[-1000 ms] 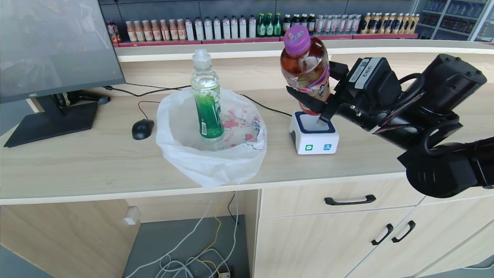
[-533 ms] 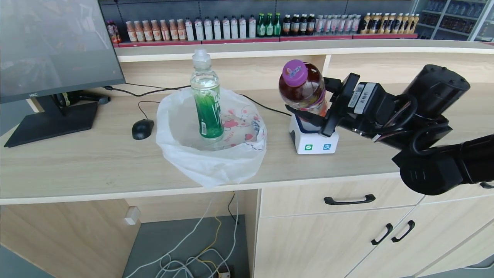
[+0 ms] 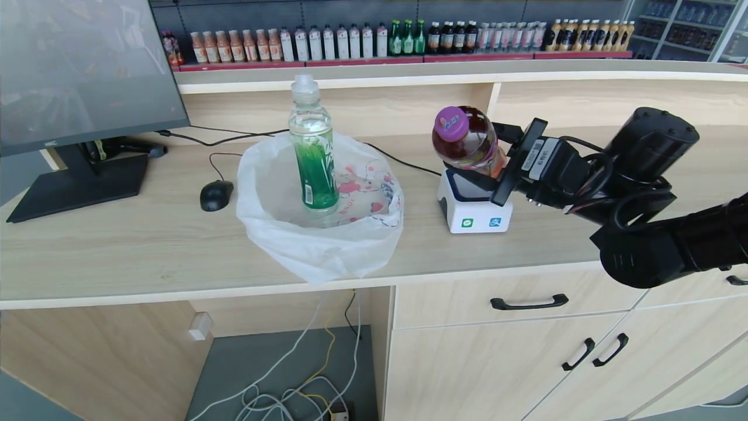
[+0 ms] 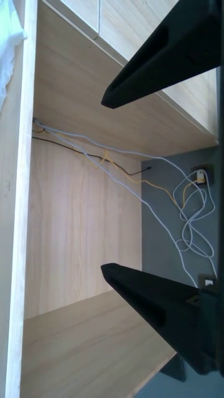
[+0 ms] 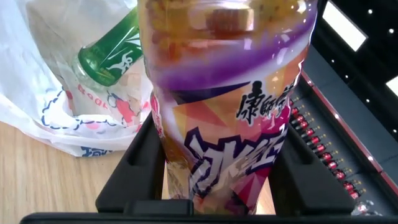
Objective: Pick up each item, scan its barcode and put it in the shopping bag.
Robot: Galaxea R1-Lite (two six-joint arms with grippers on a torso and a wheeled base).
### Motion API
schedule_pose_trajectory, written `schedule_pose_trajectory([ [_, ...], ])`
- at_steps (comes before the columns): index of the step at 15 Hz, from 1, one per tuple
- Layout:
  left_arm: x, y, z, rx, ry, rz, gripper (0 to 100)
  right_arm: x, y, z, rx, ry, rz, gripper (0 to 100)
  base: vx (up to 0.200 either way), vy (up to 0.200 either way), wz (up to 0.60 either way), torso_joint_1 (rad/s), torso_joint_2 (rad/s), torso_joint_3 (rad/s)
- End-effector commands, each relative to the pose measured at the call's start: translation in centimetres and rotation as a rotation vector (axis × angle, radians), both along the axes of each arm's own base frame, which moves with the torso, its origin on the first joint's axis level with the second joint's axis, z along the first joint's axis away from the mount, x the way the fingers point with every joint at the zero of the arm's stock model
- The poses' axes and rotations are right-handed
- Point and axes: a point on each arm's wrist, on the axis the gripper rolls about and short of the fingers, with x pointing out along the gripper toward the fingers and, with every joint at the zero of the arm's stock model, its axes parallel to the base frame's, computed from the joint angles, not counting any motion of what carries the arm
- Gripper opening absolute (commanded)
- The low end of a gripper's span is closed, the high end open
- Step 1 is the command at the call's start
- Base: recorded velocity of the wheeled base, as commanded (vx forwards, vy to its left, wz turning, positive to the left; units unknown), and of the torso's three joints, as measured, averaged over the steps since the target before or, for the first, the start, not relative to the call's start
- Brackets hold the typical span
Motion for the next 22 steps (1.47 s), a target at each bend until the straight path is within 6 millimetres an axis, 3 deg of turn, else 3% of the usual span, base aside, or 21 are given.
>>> schedule_pose_trajectory([
  [1, 0.0, 0.0, 0.0, 0.000, -0.002, 0.000, 100, 0.5, 0.1, -0.6, -0.004, 0.011, -0.002, 0, 0.000, 0.000, 0.00, 0.000, 0.00, 0.000],
  [12, 0.0, 0.0, 0.0, 0.000, 0.000, 0.000, 100, 1.8, -1.2, -1.7, -0.018, -0.021, -0.022, 0, 0.000, 0.000, 0.00, 0.000, 0.00, 0.000],
  [22, 0.0, 0.0, 0.0, 0.000, 0.000, 0.000, 100, 1.8, -1.0, -1.8, -0.015, -0.021, -0.018, 0, 0.000, 0.000, 0.00, 0.000, 0.00, 0.000],
])
